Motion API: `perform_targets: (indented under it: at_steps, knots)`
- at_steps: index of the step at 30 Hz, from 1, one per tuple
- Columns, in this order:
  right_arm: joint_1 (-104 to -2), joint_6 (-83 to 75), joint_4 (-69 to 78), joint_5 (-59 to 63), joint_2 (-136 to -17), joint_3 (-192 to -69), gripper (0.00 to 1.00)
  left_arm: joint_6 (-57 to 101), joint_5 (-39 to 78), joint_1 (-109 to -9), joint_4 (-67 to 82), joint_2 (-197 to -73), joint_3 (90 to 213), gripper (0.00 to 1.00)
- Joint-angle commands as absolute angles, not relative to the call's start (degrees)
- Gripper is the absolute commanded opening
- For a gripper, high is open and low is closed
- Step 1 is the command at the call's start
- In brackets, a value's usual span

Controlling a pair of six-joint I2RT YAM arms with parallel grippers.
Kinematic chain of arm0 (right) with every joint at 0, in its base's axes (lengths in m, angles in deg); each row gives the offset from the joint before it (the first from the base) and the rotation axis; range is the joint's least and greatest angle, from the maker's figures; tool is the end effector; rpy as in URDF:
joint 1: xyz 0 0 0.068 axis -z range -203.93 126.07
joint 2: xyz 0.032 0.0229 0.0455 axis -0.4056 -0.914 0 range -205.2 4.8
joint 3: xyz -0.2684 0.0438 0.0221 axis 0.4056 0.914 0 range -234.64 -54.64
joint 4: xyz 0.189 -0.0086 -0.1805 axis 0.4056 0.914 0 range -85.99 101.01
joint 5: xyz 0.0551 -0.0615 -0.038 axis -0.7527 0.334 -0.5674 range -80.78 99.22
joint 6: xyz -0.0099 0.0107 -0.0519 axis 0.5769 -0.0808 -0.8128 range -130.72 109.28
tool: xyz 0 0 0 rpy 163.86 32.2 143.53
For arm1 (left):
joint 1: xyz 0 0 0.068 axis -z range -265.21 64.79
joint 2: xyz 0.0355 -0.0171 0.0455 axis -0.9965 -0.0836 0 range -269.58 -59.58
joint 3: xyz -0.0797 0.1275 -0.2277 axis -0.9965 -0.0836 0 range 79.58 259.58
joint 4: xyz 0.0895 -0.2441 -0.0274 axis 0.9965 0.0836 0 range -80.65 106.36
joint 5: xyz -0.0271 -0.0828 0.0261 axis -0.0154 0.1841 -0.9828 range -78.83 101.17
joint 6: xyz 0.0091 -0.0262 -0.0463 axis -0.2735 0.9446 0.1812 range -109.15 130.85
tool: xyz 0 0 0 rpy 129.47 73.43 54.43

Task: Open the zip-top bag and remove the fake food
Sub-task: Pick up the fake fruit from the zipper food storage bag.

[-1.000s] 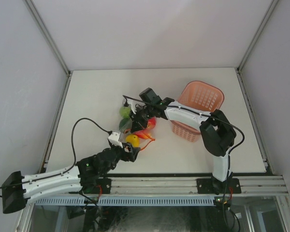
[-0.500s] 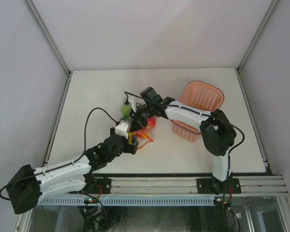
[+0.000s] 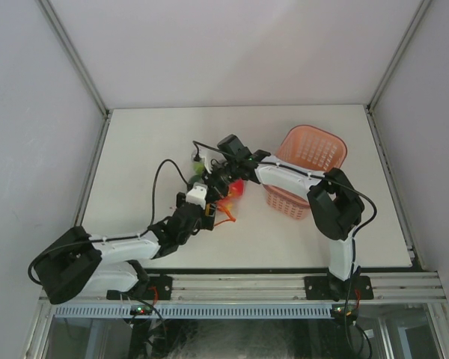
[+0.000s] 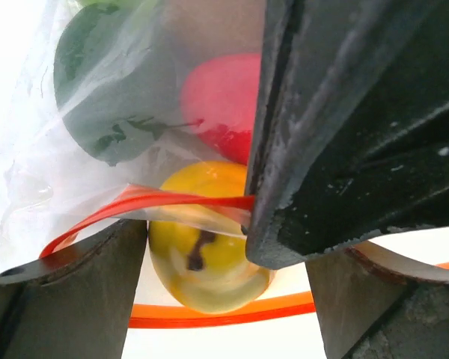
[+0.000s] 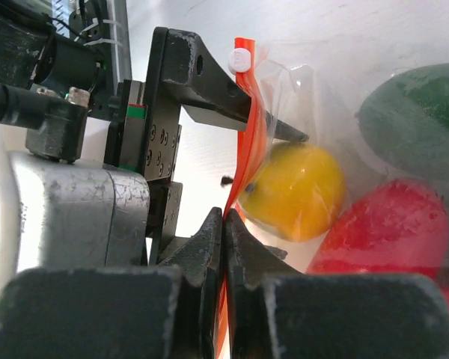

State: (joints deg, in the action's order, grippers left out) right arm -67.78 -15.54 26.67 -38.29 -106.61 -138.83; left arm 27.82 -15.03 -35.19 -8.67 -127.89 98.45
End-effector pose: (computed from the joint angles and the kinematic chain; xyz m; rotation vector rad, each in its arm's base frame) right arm 0.2881 0.3133 0.2256 -1.3646 2.0648 1.3117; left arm 0.1520 -0.1567 0.1565 0.3263 2.0400 -0.2368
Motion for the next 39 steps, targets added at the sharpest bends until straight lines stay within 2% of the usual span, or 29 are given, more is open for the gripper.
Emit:
perform_targets:
  at_steps: [1,4,8,10,11,15,18,28,31,39]
  knots:
    - [-67.3,-14.2,25.3,-40.5,-106.9,-141.7,0.00,26.2,-17.9,-36.6,-19.0,-132.6,100.1,0.84]
    - [-67.1,-14.0,25.3,-40.5,-107.0,-141.7,0.00,26.3,-16.9,-37.7,-22.1,-135.6,99.6,0.75]
    - [-66.4,-14.1,25.4,-39.8,-106.9,-141.6,0.00,26.3,-14.1,-37.8,-22.6,-134.8,99.6,0.52]
    - [-65.9,-14.1,25.4,-39.2,-106.7,-141.6,0.00,26.5,-12.3,-37.8,-20.7,-131.6,99.2,0.34]
    - [-65.6,-14.2,25.3,-38.7,-106.5,-141.5,0.00,26.8,-11.3,-37.8,-19.2,-129.3,98.8,0.29]
    - [-64.2,-14.9,25.1,-35.7,-105.7,-141.1,0.00,28.5,-7.1,-37.9,-11.4,-118.7,96.5,0.16]
    - [-63.4,-14.9,24.4,-34.0,-105.4,-140.4,0.00,30.9,-2.8,-38.1,-6.3,-112.2,94.8,0.11]
    - [-63.0,-16.6,24.4,-34.0,-105.3,-140.1,0.00,39.3,4.2,-41.1,5.6,-94.0,93.1,0.10]
    - [-62.9,-17.5,24.7,-35.3,-104.6,-140.1,0.11,41.6,8.8,-44.3,6.6,-91.2,93.8,0.10]
    - [-61.7,-19.1,25.9,-38.8,-98.8,-139.6,0.51,46.5,18.7,-49.9,9.4,-89.8,99.9,0.09]
